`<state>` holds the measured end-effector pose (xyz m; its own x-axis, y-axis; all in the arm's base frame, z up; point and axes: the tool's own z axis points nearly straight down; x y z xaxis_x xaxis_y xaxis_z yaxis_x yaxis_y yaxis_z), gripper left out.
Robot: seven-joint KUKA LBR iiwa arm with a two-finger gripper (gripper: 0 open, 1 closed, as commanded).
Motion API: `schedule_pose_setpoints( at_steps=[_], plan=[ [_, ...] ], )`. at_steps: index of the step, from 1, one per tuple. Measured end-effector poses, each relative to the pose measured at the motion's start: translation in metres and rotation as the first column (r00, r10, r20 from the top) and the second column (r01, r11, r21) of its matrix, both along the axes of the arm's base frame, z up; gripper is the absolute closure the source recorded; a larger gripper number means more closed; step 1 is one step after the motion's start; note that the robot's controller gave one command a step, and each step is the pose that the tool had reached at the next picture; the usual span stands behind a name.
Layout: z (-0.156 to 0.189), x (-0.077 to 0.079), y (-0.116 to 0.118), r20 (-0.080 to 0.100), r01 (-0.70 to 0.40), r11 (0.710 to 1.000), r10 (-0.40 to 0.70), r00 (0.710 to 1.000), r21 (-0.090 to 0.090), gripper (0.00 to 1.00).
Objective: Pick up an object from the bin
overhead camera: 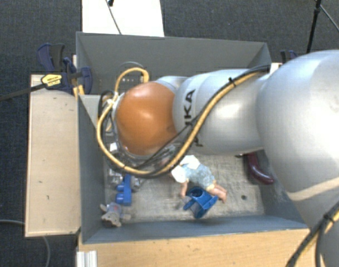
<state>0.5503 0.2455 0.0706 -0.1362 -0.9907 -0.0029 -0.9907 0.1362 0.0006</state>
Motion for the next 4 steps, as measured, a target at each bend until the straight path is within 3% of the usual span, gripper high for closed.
schedule_pose_setpoints(
  at_steps=[4],
  plan=[
    [0.017, -0.002, -0.001, -0.006, 0.004, 1.0, -0.004, 1.0, -0.002, 1.0]
  ],
)
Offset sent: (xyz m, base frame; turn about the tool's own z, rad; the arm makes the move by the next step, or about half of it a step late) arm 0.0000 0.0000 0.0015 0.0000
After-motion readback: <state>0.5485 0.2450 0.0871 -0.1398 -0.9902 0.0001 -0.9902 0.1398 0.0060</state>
